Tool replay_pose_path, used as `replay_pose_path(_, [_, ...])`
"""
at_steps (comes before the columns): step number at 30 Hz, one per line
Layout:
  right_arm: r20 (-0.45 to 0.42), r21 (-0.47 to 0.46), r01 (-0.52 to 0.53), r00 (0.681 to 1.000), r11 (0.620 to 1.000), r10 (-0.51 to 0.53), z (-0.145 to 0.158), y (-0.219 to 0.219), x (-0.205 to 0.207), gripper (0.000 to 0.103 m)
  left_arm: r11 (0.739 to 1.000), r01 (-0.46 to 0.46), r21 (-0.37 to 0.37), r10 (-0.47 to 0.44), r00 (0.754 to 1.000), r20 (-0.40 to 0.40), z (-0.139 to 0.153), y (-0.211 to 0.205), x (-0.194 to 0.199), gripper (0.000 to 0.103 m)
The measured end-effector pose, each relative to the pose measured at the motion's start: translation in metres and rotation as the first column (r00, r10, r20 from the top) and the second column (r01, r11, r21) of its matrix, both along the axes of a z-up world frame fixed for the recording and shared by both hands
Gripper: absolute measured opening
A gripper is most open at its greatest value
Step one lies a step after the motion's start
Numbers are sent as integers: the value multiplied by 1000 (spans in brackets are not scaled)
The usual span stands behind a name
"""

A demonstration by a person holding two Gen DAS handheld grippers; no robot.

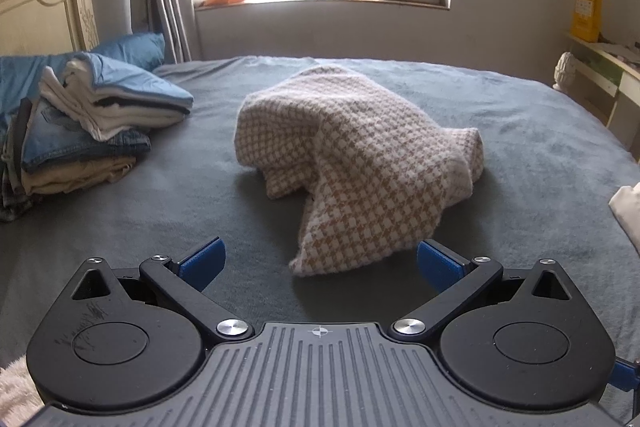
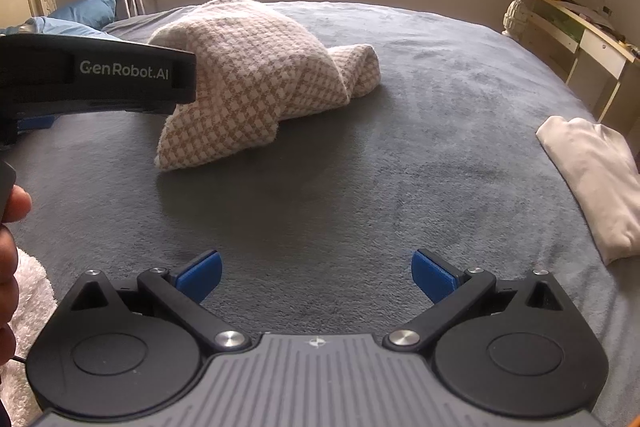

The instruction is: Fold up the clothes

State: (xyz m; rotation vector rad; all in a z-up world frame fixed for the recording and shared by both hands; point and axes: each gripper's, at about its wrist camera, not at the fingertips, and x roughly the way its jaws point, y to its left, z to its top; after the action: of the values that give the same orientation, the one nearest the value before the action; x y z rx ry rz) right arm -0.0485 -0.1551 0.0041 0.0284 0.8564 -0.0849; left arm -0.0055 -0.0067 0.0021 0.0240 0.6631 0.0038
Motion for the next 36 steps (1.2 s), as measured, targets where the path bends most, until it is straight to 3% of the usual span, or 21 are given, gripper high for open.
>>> replay_pose_path(36, [-34,-4,66,997,998,-66,-7,-10,0,103,1000,-25,9,25,998,-52,-11,-3,3,103])
